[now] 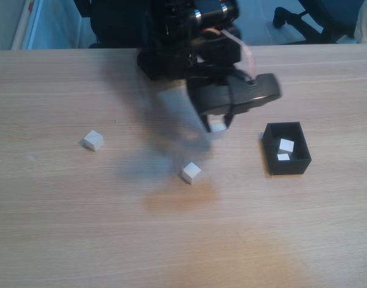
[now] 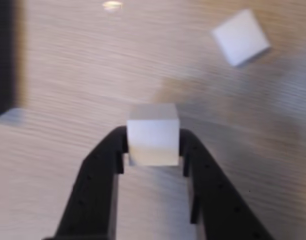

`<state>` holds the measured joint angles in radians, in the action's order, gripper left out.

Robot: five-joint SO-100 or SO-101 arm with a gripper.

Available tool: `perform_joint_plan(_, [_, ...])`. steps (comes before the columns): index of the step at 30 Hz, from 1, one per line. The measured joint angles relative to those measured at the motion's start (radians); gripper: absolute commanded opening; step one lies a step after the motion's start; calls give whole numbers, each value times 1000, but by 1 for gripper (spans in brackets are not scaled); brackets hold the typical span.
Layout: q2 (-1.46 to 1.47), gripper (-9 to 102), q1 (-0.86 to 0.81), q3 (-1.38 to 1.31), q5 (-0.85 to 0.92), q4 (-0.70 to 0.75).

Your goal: Pick blocks and place them in the box.

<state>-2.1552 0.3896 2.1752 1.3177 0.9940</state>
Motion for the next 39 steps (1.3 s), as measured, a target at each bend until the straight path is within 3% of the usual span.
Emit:
perform_joint_plan(10, [275,0,213,-434,-279,172])
perform_joint_plan(28, [591,0,327,-822,-607,353])
perform_joint_plan(39, [630,17,353,-862,-687,376])
